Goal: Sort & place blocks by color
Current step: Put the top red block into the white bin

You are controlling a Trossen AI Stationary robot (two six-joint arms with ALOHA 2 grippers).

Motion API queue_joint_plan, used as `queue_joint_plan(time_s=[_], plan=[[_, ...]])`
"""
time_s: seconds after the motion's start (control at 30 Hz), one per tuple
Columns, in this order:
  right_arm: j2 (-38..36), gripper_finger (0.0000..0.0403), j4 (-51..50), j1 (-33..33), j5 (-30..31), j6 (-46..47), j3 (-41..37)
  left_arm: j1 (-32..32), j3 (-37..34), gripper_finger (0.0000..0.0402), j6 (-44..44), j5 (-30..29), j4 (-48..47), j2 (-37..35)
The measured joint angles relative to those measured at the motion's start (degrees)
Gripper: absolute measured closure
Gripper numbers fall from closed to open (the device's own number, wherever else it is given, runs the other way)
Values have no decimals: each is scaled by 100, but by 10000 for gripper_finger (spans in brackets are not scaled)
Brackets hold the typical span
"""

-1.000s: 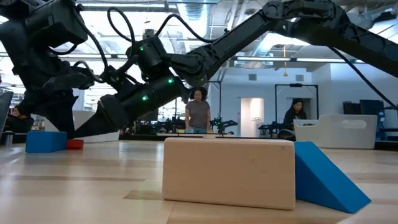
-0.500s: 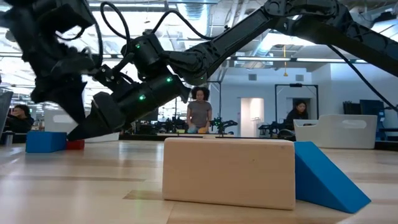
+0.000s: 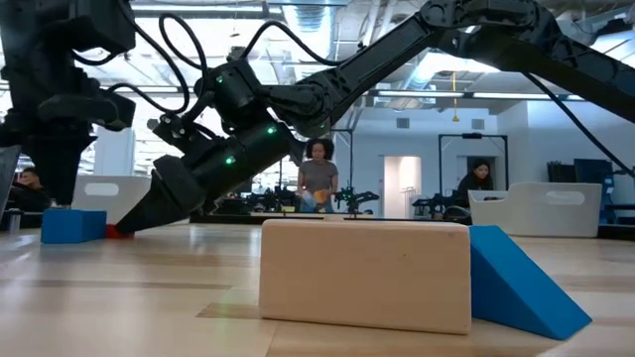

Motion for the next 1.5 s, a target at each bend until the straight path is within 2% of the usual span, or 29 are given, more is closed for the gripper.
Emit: queue_joint_plan(time_s=[0.37,0.63,1.0,1.2,1.5], plan=[[0,123,-32,0,-1,-28,0,-129,-470,402,-519,-8,72,2],[0,123,-44,0,-3,-98,0,-129,-573,402,-308,-80,533,2],[0,124,-133,-9,-10,-216,0,-129,-573,402,-176,-339,560,2],[0,154,-188,-42,-34,-214,0,-129,-573,402,21,-411,805,2],[-2,230,-260,-115,-41,-194,0,-127,-573,402,294,-469,1092,4]])
